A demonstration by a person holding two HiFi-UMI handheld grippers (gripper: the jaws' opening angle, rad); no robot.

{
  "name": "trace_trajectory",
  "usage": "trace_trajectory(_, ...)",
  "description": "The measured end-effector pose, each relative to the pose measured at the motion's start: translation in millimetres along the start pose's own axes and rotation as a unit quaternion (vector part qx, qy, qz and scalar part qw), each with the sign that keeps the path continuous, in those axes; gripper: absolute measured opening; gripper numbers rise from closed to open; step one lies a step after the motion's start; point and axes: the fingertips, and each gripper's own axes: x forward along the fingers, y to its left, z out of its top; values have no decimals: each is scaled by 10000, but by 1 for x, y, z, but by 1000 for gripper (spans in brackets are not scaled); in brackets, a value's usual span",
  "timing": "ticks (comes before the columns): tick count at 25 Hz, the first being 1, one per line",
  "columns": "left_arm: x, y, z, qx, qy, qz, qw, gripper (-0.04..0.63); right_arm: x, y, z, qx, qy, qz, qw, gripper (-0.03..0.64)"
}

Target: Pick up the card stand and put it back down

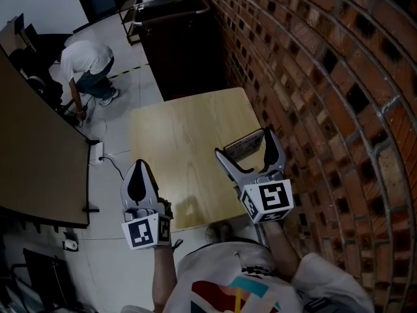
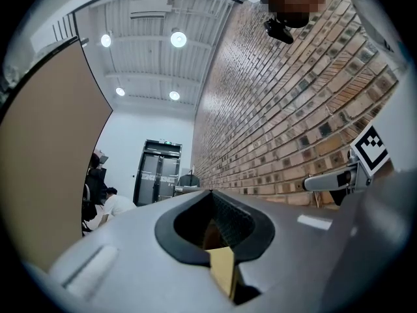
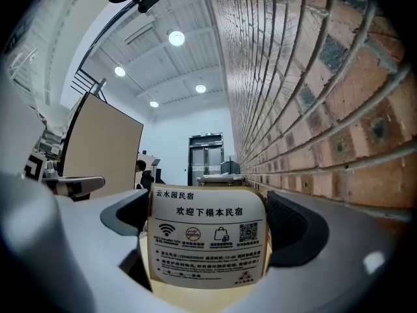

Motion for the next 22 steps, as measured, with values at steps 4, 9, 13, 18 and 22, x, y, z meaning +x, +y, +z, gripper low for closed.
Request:
trace_trajectory(4, 0, 3, -7, -2, 89, -30, 10000, 5, 12, -4, -11, -110, 110, -38, 9999, 551)
trace_trajectory(9, 2, 10, -13, -25, 168, 105, 9998, 5, 44, -11, -33, -234, 307, -33, 9992, 551)
trace_trajectory(13, 5, 17, -27, -21, 341, 207, 9992, 5, 83, -20, -51, -283, 452, -46, 9986, 551)
trace_trajectory(18, 5, 25, -54, -66, 672, 315, 9972, 5, 152, -40, -92, -228, 764, -235, 9965, 540)
trace_trajectory(22, 5, 42, -76, -25, 1004, 521, 9936, 5, 201, -57, -114, -125, 807, -474, 9955, 538)
